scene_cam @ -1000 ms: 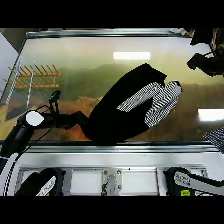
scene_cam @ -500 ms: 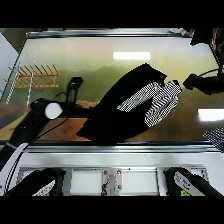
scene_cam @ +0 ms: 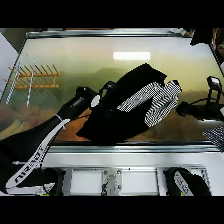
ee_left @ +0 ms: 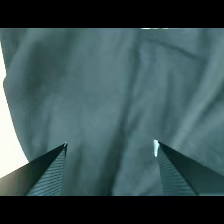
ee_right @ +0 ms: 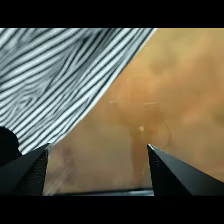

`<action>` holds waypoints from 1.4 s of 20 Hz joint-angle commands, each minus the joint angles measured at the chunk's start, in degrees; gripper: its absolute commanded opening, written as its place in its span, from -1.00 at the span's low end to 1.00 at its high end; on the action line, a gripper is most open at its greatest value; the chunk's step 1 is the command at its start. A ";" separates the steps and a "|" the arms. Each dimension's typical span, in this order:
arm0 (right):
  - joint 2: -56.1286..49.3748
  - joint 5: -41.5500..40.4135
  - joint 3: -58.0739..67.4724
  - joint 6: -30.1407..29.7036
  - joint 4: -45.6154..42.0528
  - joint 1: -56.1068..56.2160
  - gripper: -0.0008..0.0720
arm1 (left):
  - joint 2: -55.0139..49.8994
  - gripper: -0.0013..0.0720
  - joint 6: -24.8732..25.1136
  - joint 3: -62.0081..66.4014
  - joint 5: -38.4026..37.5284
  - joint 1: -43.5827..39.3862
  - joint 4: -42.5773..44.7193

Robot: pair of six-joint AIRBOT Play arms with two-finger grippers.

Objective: Fold the clothes and pants, and hang the long-sleeved shirts on hangers.

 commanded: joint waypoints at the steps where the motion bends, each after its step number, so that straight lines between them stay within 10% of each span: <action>1: 1.90 0.33 -5.27 -0.02 -0.09 -0.02 0.82 | -4.26 0.65 5.42 1.99 -2.69 2.80 -9.68; 14: -3.02 -7.32 -19.91 -0.24 11.96 0.48 0.82 | -7.91 0.65 5.68 1.99 -0.87 2.49 -13.31; 16: -6.27 -11.10 -21.29 -0.22 15.23 2.99 0.82 | -7.91 0.13 5.70 1.99 -0.61 2.51 -14.45; 19: -11.10 -16.90 -21.29 -0.22 20.17 10.01 0.82 | -7.91 0.06 5.62 1.99 0.94 2.45 -14.49; 20: -12.33 -18.86 -21.29 -0.22 22.05 12.33 0.82 | -7.91 -0.20 5.60 1.99 1.01 2.45 -14.49; 21: -13.46 -20.81 -21.29 -0.24 24.11 14.69 0.82 | -7.91 -0.90 5.62 1.99 0.92 2.69 -14.47; 24: -15.28 -25.00 -21.24 -0.20 26.64 19.93 0.81 | -7.89 -0.92 5.44 2.01 1.07 3.02 -14.43; 28: -15.37 -25.68 -20.13 -0.22 24.39 20.46 -0.88 | -5.44 -0.92 3.41 2.05 1.14 7.28 -14.32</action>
